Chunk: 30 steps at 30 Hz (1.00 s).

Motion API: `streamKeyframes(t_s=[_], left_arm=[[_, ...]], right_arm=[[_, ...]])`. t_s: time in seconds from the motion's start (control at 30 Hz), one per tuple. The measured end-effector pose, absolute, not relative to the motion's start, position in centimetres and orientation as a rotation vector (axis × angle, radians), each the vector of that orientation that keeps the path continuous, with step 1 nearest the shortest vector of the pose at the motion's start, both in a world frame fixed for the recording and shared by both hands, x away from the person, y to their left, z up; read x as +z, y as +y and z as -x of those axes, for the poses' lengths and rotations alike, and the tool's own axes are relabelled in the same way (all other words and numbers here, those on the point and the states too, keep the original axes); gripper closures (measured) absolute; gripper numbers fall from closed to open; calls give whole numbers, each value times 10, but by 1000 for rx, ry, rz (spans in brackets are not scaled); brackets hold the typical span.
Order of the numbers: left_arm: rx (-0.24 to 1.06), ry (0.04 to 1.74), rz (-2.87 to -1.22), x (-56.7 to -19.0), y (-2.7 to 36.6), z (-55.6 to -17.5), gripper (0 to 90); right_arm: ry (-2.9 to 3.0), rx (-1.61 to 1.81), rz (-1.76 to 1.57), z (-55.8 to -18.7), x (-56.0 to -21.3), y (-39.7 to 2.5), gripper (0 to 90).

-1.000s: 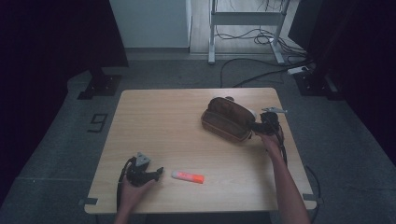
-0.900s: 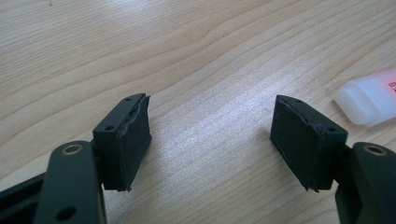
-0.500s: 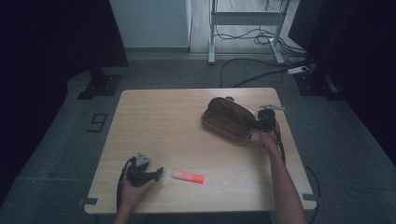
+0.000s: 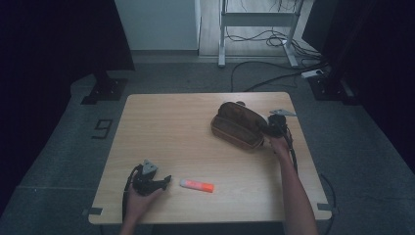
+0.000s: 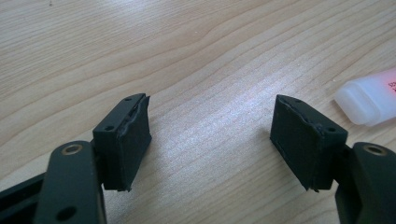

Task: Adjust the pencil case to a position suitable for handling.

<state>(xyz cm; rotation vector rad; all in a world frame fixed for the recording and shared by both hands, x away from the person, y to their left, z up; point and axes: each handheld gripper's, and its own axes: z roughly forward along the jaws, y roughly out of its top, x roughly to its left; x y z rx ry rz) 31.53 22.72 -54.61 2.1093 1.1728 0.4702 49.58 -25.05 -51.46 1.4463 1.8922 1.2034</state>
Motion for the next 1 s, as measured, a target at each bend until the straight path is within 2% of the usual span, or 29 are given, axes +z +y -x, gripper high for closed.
streamKeyframes(t_s=[0.23, 0.37, 1.0], left_arm=[[470, 1173, -2110, -546, 227, -315, 282], [470, 1173, -2110, -546, 227, -315, 282], [470, 1174, -2110, -546, 227, -315, 282]], right_arm=[[1931, 1246, -1436, -495, -514, -255, 743], [1944, 1261, -1408, -493, -513, -254, 784], [1908, 1467, -1294, -476, -491, -260, 807]])
